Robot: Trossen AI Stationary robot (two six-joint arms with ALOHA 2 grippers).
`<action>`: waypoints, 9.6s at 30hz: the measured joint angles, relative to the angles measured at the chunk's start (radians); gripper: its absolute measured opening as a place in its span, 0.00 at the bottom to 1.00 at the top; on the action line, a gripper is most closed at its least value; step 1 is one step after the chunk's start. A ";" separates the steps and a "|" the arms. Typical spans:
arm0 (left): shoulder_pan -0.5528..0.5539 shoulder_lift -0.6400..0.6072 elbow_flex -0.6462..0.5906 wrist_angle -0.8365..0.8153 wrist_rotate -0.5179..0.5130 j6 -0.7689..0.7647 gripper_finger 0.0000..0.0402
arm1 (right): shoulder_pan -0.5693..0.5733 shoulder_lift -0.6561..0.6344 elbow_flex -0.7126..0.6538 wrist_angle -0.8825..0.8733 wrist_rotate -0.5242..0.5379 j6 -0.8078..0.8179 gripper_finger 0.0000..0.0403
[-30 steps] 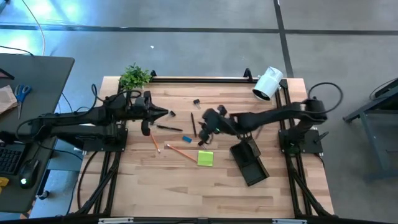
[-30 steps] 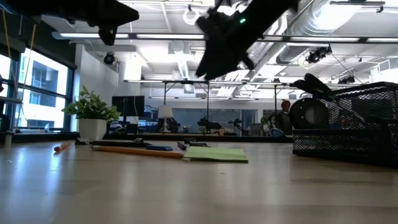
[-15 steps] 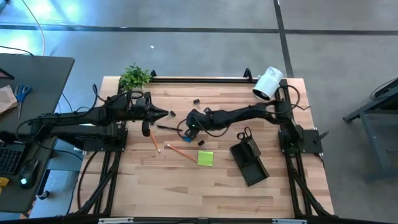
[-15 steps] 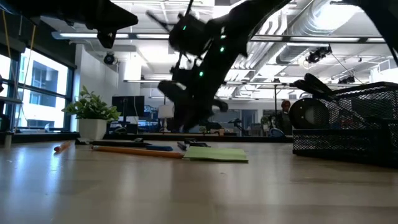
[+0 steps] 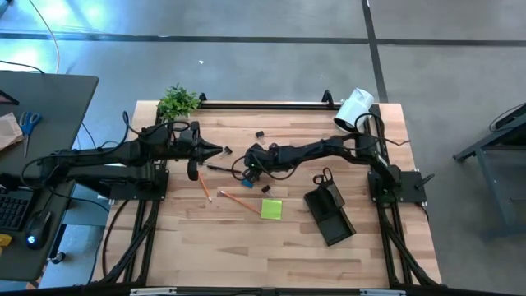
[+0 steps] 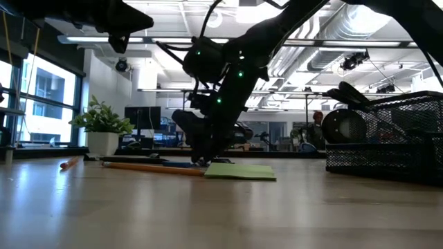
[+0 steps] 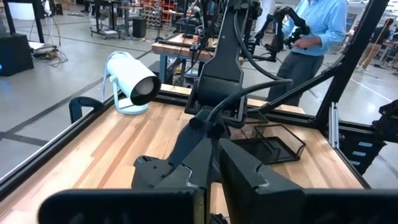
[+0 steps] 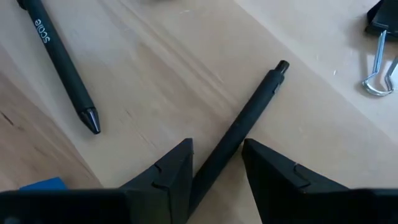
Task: Pick and place office supplies into organizer
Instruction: Put the black pen into the black desk organizer, then put the black binder clip into the black desk organizer
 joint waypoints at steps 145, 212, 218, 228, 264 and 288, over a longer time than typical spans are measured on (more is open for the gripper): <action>0.000 -0.016 0.000 -0.037 0.000 -0.057 0.05 | 0.354 -0.916 -0.543 0.034 0.278 -0.027 0.22; 0.000 -0.207 0.064 0.057 0.285 0.058 0.05 | 0.203 -0.199 -0.048 -0.260 -0.029 0.285 0.63; 0.001 -0.229 0.068 0.055 0.258 0.101 0.05 | 0.208 -0.177 -0.049 -0.240 -0.034 0.273 0.63; 0.001 -0.224 0.068 0.057 0.225 0.148 0.05 | 0.208 -0.096 -0.049 -0.183 -0.074 0.297 0.63; 0.001 -0.207 0.068 0.154 0.180 0.237 0.05 | 0.244 -0.130 0.208 -0.632 0.002 0.249 0.34; 0.001 -0.206 0.068 0.113 0.180 0.204 0.05 | 0.461 -0.130 0.351 -1.229 -0.040 0.475 0.33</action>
